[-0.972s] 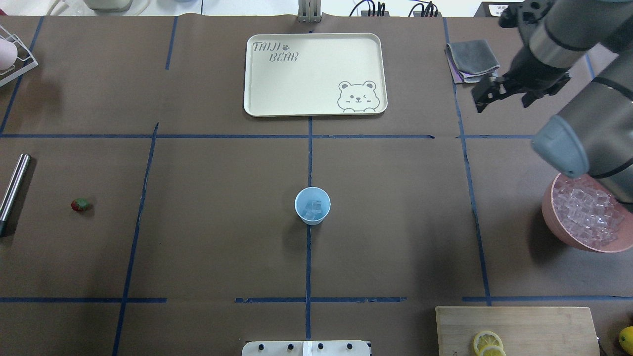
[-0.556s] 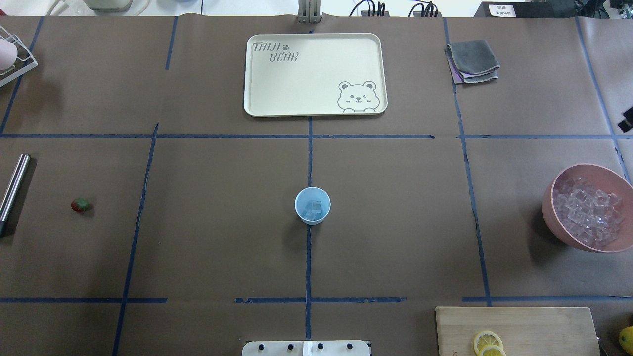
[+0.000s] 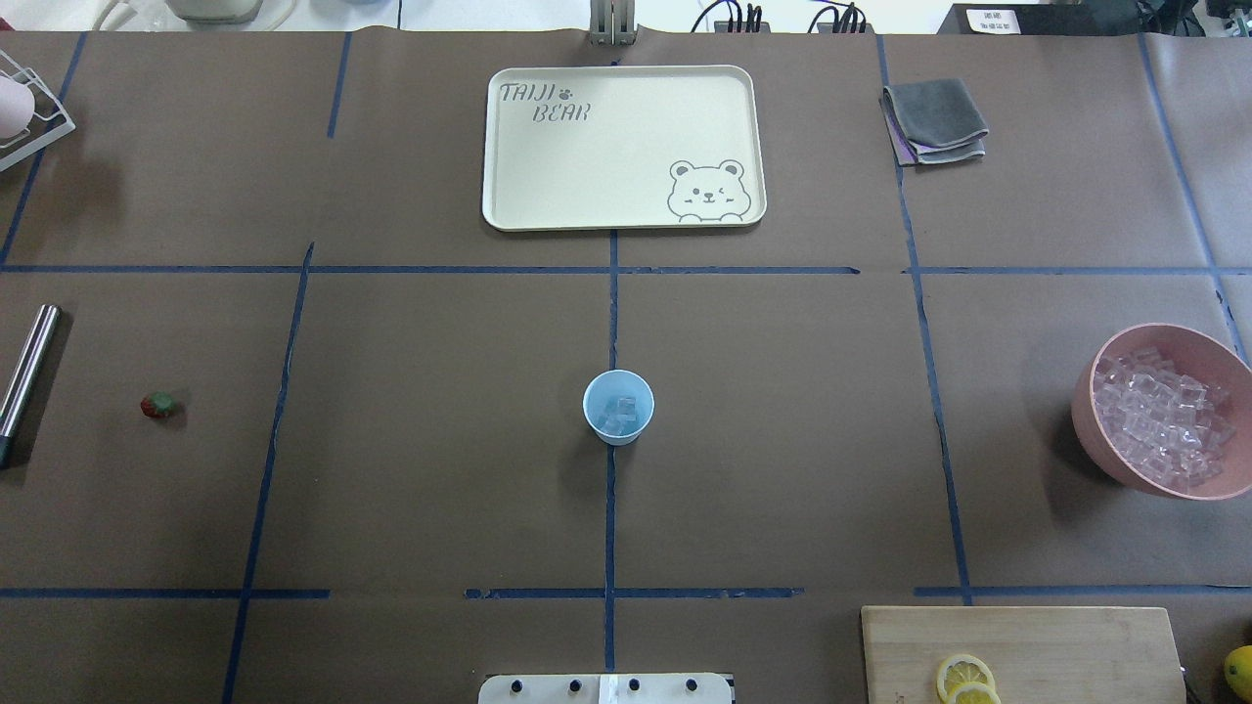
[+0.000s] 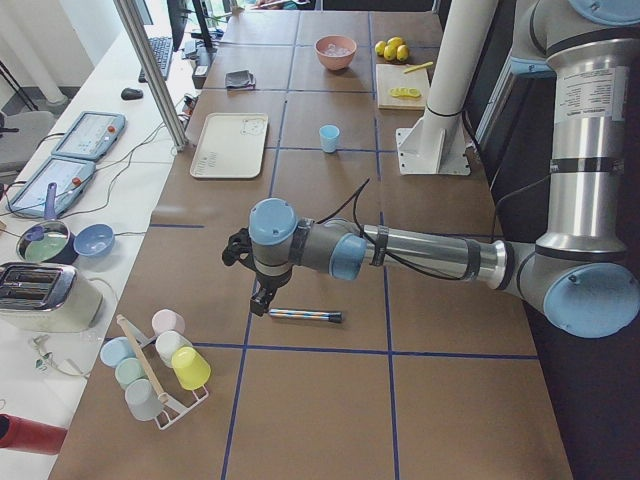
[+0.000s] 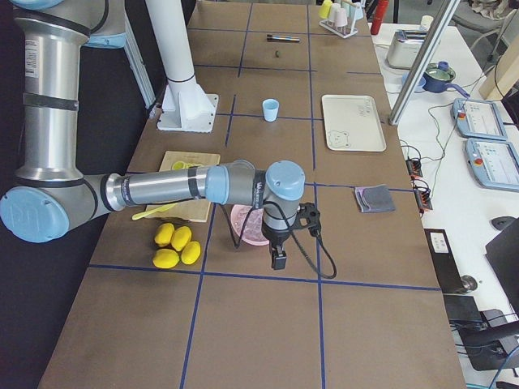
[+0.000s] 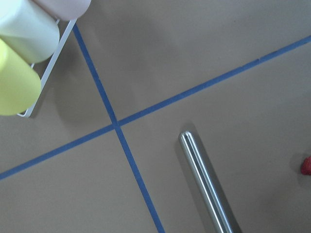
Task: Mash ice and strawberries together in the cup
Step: 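Move the left gripper down toward the small strawberry, then close the left gripper on the strawberry and lift it, then carry the strawberry with the left gripper toward the cup, then lower the left gripper over the light-blue cup and release the strawberry, then withdraw the left arm from the cup back to its side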
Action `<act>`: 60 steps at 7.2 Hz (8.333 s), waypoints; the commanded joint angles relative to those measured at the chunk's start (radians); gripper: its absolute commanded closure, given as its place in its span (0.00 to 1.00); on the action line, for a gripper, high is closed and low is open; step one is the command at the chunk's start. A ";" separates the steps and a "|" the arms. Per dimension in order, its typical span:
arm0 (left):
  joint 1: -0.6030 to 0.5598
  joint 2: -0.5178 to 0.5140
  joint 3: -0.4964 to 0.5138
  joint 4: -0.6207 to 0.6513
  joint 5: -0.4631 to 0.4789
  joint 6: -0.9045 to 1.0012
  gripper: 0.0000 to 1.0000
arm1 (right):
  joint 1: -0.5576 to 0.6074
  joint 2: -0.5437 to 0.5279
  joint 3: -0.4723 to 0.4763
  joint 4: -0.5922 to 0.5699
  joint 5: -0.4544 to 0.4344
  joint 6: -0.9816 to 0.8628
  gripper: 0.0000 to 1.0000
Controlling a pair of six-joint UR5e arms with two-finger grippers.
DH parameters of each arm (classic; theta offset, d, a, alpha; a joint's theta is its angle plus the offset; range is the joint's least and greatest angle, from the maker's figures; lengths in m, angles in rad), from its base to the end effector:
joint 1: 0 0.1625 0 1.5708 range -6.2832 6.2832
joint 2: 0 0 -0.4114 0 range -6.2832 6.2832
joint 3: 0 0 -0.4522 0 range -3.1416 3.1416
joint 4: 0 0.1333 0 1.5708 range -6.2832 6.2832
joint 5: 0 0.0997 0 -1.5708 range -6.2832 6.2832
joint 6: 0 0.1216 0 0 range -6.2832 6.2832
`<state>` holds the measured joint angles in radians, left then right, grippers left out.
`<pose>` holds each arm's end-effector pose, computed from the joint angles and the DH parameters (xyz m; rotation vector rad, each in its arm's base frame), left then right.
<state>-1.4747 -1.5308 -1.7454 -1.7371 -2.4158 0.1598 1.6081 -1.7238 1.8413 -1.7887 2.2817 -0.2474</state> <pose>0.0107 -0.5523 0.5604 0.3109 0.8335 0.3660 0.0717 -0.4740 0.6178 0.0056 -0.7176 -0.1653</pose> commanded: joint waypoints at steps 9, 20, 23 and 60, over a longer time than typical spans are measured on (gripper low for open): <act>0.603 0.029 -0.028 -0.331 0.322 -0.870 0.00 | 0.013 -0.016 -0.002 0.000 0.050 0.022 0.01; 0.679 -0.002 0.061 -0.426 0.317 -0.962 0.00 | 0.013 -0.016 -0.004 0.000 0.048 0.020 0.01; 0.677 0.008 0.052 -0.424 0.316 -0.965 0.90 | 0.013 -0.016 -0.002 0.002 0.048 0.022 0.01; 0.304 -0.295 -0.060 0.346 0.197 -0.312 0.02 | 0.015 -0.019 -0.002 0.014 0.050 0.027 0.00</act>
<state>-1.0469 -1.8477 -1.9173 -1.3906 -2.1602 -0.3768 1.6223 -1.7426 1.8390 -1.7748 2.3317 -0.2209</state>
